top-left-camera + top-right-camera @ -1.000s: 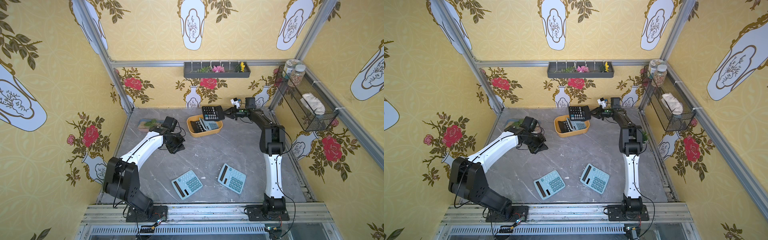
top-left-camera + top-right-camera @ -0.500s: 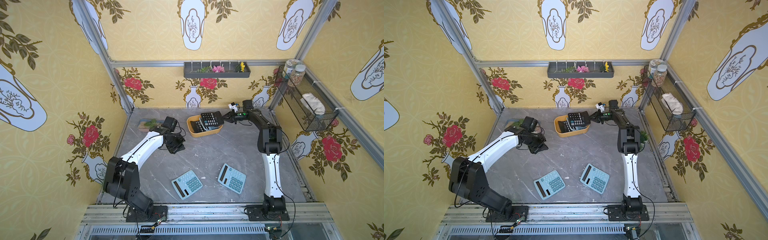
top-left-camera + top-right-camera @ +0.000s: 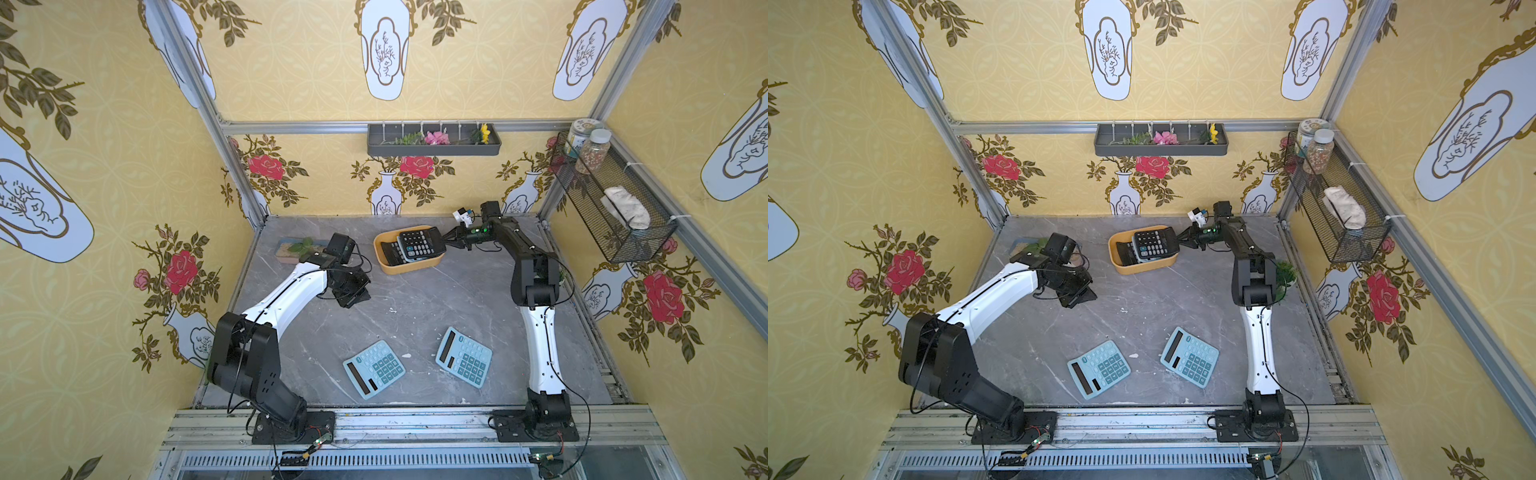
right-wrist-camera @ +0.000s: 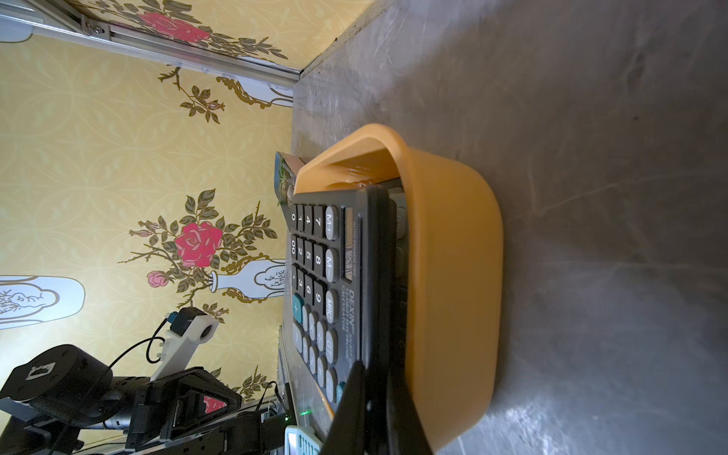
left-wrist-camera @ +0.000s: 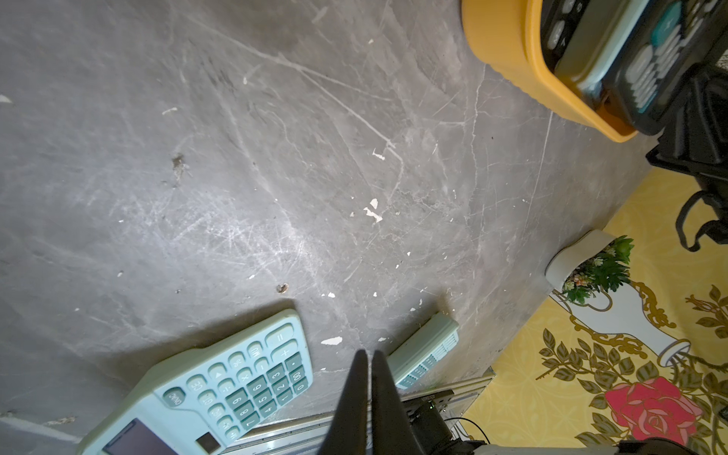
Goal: Put the calculator in the storage box
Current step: Place the calculator in the storage box.
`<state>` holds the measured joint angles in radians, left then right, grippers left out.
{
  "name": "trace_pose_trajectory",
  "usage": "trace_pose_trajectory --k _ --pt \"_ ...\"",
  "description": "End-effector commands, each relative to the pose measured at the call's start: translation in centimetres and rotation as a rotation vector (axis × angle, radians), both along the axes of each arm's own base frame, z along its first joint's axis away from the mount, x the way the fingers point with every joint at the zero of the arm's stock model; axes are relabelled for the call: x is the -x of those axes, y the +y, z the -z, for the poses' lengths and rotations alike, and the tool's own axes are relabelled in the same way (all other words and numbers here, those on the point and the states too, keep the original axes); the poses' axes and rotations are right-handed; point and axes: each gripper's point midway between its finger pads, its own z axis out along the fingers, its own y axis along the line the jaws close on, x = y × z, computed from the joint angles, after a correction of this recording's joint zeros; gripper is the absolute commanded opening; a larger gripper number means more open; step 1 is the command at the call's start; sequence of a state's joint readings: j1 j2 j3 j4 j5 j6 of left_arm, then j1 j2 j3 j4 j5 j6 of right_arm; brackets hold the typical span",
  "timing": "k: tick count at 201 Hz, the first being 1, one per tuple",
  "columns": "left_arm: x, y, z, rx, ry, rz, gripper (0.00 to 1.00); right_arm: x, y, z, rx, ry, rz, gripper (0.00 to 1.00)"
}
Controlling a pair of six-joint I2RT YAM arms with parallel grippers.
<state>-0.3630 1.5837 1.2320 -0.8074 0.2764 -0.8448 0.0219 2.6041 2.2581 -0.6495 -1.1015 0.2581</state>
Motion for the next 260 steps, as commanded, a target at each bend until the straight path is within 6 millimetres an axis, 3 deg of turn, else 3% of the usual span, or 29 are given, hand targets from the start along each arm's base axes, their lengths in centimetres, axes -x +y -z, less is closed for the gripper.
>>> trace_pose_trajectory --k 1,61,183,260 --pt "0.0 -0.2 0.2 0.009 0.003 0.011 0.09 0.0 -0.3 0.8 0.045 0.005 0.008 0.10" --pt "0.2 -0.2 0.4 0.009 0.009 0.015 0.09 -0.6 -0.7 1.1 0.095 0.002 0.032 0.26" --pt "0.1 -0.2 0.5 0.010 0.011 0.016 0.09 -0.3 -0.4 1.5 0.145 -0.003 0.033 0.34" --pt "0.2 -0.1 0.6 0.008 0.010 0.010 0.09 -1.1 -1.4 0.0 0.203 -0.042 0.083 0.45"
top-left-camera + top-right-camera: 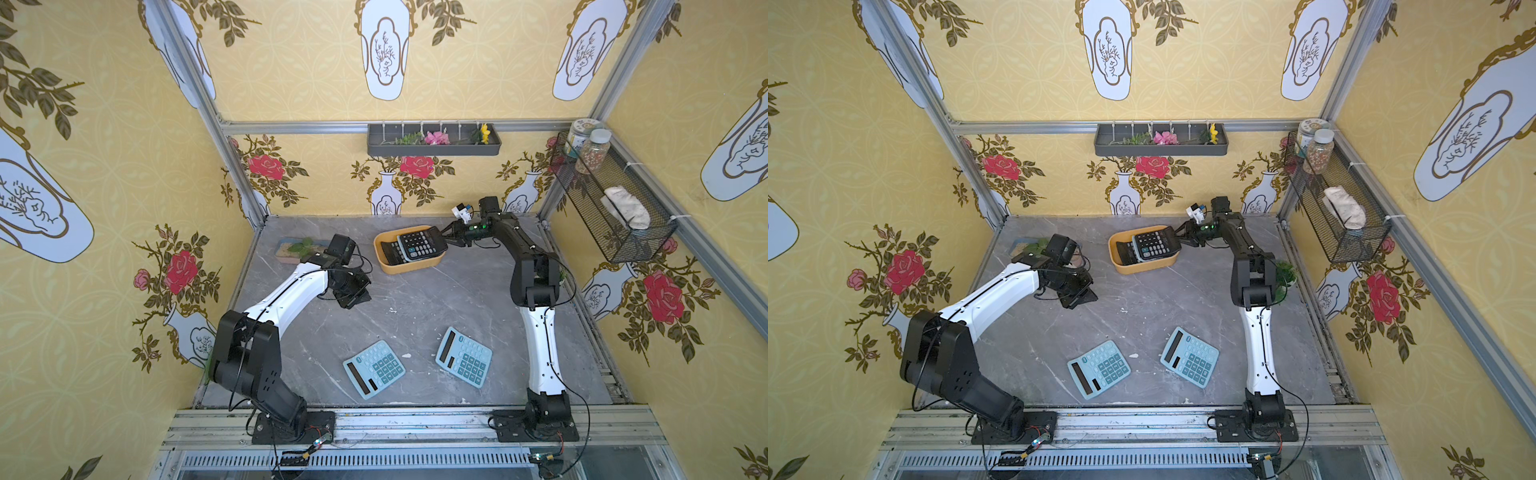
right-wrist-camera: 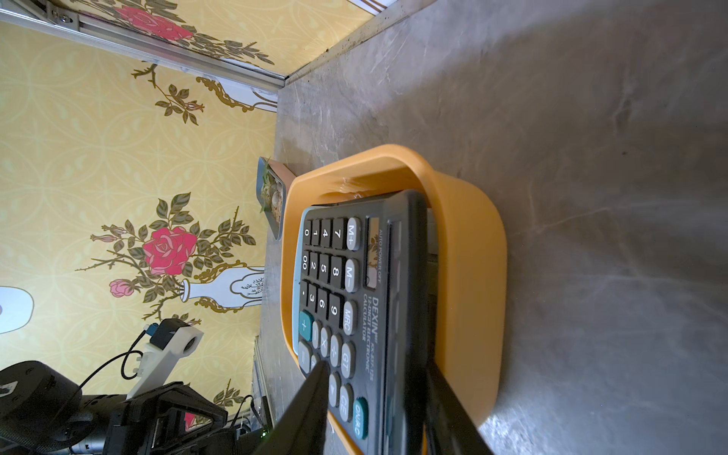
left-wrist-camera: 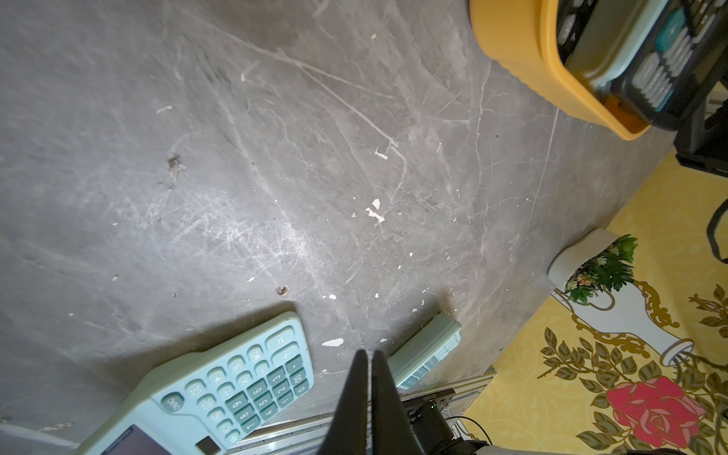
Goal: Put the calculator in the storage box
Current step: Place the calculator in the storage box.
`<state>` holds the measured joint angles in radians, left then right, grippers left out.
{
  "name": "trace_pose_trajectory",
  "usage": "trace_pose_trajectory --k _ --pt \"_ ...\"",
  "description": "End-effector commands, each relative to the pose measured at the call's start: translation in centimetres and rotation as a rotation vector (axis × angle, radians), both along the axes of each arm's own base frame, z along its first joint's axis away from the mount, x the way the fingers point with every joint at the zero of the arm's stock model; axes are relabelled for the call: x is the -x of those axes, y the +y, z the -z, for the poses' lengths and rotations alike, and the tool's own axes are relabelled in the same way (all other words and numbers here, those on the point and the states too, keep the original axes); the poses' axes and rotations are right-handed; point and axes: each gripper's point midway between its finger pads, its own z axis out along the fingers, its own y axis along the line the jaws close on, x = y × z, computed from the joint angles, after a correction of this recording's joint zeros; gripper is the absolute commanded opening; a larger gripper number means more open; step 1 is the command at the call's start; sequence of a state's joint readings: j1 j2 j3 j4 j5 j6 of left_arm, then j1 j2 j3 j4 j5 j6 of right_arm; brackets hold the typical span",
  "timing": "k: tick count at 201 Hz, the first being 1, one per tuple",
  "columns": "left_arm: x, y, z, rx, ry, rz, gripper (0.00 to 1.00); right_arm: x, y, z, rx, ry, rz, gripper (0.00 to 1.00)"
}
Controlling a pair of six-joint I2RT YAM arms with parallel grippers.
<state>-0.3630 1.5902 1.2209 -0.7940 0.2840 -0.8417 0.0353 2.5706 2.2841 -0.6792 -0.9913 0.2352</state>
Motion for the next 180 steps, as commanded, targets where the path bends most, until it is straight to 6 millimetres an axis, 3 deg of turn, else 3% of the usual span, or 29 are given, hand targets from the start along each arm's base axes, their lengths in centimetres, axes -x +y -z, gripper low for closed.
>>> trace_pose_trajectory --k 1,67,136,162,180 --pt "0.2 0.0 0.1 0.003 0.005 0.005 0.09 -0.5 -1.3 1.0 0.102 0.008 0.057 0.46" --pt "0.3 0.1 0.2 0.003 0.004 0.000 0.09 -0.3 -1.0 0.8 0.119 0.002 0.058 0.50" --pt "0.6 0.2 -0.1 0.002 0.004 0.003 0.09 -0.8 -1.7 -2.1 0.152 -0.070 0.082 0.55" --pt "1.0 -0.1 -0.4 0.018 0.010 0.027 0.10 -0.7 -3.9 -4.4 0.205 -0.110 0.149 0.55" --pt "1.9 -1.2 -0.7 0.053 0.034 0.084 0.21 0.3 -6.8 -6.2 0.240 -0.129 0.223 0.56"
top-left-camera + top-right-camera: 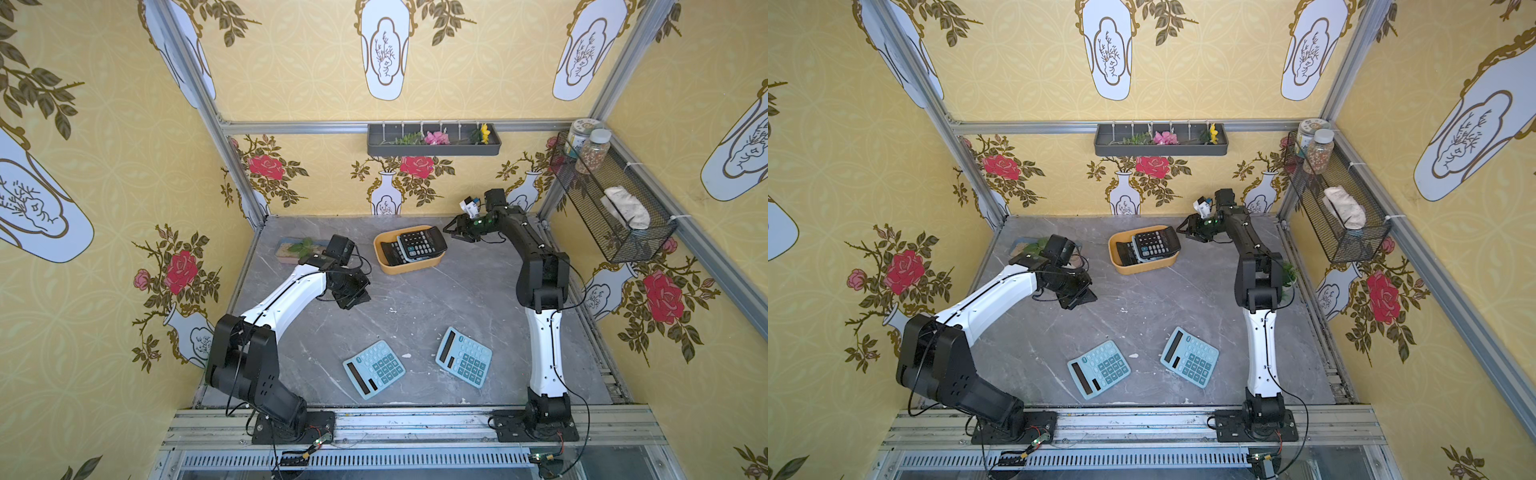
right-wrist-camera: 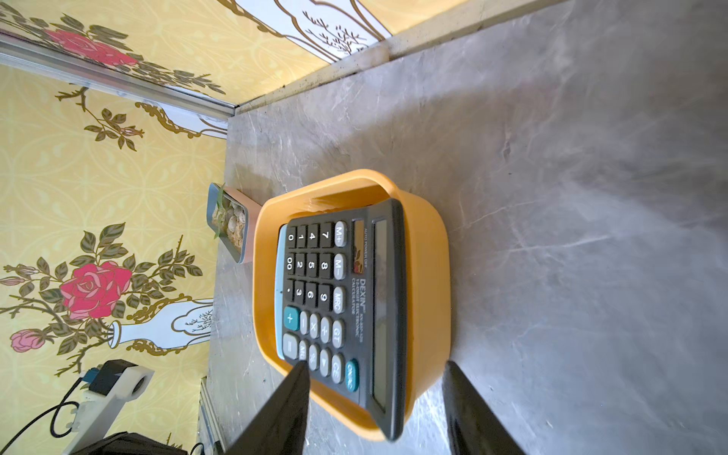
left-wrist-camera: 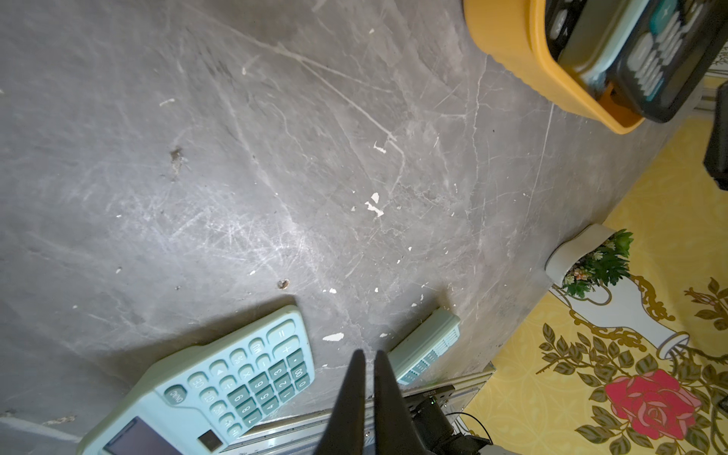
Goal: Put the calculator in the storage box
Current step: Place the calculator in the storage box, then pick up the calculator at the center of the board.
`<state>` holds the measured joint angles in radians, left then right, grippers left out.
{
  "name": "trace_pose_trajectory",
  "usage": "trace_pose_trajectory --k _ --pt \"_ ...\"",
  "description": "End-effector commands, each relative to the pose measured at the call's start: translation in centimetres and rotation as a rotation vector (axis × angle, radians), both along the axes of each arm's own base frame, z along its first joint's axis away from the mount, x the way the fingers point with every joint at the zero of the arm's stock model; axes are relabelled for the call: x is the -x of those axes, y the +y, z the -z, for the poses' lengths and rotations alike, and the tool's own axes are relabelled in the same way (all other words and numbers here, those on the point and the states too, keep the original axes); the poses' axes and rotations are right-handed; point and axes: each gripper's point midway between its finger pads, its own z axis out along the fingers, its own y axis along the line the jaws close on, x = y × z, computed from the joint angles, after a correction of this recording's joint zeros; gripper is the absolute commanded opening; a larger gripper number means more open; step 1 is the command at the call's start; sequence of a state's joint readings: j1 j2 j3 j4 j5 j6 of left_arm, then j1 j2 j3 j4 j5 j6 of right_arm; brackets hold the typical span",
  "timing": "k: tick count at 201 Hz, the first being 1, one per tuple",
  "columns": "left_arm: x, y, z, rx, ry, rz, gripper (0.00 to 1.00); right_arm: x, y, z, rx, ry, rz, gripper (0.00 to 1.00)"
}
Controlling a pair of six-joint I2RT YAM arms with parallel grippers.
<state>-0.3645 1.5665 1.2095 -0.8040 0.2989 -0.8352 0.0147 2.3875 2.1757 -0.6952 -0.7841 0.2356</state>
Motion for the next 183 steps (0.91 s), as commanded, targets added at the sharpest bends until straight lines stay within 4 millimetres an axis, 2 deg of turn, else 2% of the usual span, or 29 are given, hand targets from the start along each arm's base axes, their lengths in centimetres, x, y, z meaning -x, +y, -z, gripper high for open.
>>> trace_pose_trajectory --k 1,15,18,31,43,80,106,133,154,183 --pt "1.3 -1.3 -0.3 0.041 0.034 0.075 0.22 0.1 -3.5 -2.3 0.067 -0.068 0.094 0.56" --pt "2.0 -2.7 -0.4 0.073 0.044 0.150 0.31 1.3 -5.2 -3.8 0.076 -0.078 0.144 0.56" --pt "2.6 -3.8 -0.3 0.078 0.048 0.188 0.33 1.6 -5.4 -4.1 0.080 -0.081 0.149 0.56" --pt "3.7 -5.9 0.0 0.096 0.072 0.260 0.38 3.1 -5.9 -5.0 0.093 -0.086 0.165 0.57" --pt "4.4 -7.9 0.4 0.120 0.092 0.317 0.40 4.4 -5.6 -5.4 0.083 -0.086 0.166 0.57" --pt "5.6 -13.1 1.6 0.168 0.112 0.435 0.44 9.0 -3.8 -4.4 0.085 -0.041 0.139 0.58" --pt "5.7 -15.4 2.0 0.194 0.095 0.475 0.49 11.5 -2.7 -4.2 0.069 -0.026 0.111 0.58" --pt "6.0 -17.4 2.7 0.219 0.088 0.534 0.54 13.1 -2.0 -3.8 0.058 -0.009 0.078 0.58" --pt "6.4 -18.5 3.2 0.240 0.096 0.571 0.54 13.8 -2.1 -3.7 0.060 -0.005 0.076 0.58" --pt "7.2 -19.6 3.7 0.274 0.113 0.629 0.49 14.4 -2.0 -3.3 0.051 0.009 0.070 0.58"
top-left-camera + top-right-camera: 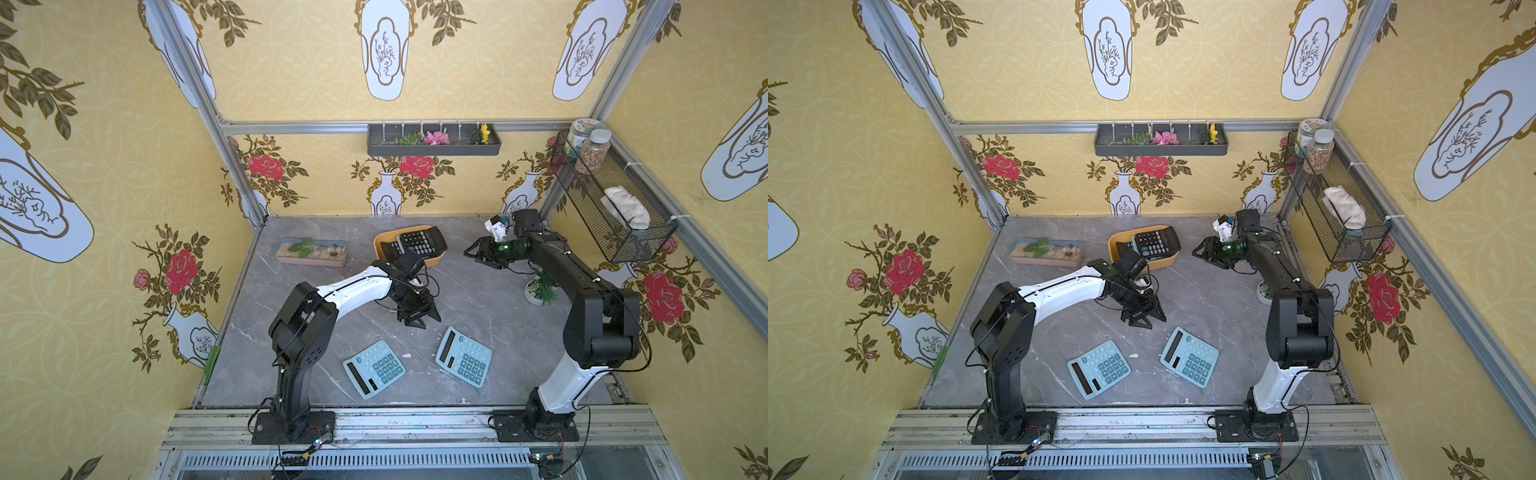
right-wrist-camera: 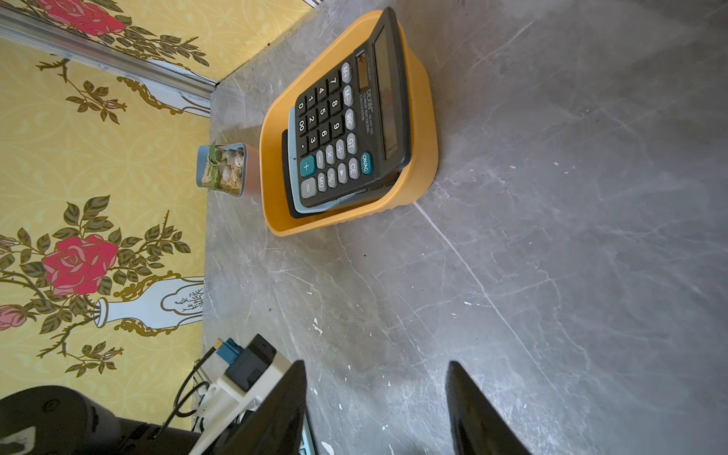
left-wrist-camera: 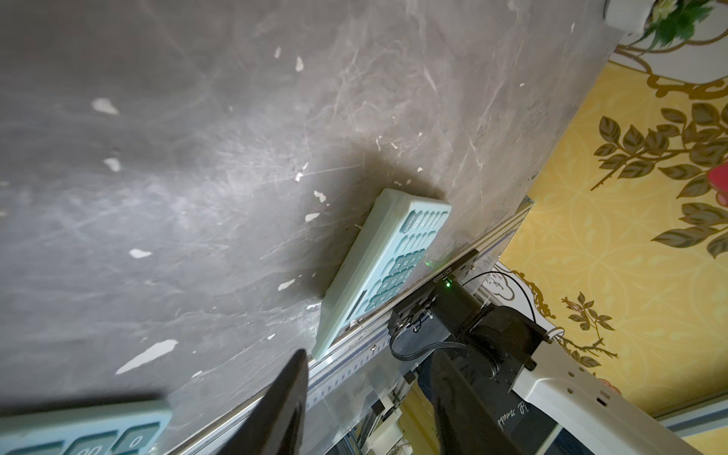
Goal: Put the calculator in the storage box
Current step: Pick up the calculator at the center of the board.
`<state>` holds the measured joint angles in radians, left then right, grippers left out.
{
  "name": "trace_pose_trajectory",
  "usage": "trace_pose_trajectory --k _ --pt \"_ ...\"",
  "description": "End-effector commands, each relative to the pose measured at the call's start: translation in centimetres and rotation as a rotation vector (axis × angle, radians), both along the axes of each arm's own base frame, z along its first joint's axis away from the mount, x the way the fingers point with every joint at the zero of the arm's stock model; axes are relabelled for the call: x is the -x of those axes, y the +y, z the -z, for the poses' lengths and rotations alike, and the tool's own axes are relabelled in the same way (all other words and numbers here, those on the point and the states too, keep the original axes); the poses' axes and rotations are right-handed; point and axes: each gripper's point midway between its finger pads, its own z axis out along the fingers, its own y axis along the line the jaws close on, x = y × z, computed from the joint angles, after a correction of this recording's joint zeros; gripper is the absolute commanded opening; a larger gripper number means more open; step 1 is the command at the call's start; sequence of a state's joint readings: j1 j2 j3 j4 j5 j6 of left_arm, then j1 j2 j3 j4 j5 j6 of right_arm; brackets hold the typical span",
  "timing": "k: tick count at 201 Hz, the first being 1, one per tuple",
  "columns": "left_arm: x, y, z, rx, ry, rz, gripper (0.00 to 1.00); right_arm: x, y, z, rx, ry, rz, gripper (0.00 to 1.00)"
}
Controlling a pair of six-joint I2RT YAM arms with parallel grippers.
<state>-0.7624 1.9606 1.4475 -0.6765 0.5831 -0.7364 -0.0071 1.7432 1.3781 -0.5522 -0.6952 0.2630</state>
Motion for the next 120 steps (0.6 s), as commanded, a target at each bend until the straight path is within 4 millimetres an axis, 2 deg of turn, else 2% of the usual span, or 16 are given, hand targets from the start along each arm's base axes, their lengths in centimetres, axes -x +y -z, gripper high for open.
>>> trace_pose_trajectory --k 1,28,68,120 --pt "0.6 -1.0 0.1 0.055 0.011 0.064 0.49 0.2 0.2 -0.2 -0.012 -0.019 -0.017 0.58" --pt "1.2 -0.9 0.7 0.057 0.030 0.100 0.45 0.4 0.3 0.3 -0.015 -0.006 -0.019 0.58" --pt "2.0 -1.0 1.6 0.056 0.059 0.125 0.45 0.5 0.3 0.6 -0.022 0.002 -0.023 0.58" --pt "3.3 -2.4 2.5 0.061 0.090 0.168 0.46 0.9 0.3 0.7 -0.021 0.006 -0.023 0.58"
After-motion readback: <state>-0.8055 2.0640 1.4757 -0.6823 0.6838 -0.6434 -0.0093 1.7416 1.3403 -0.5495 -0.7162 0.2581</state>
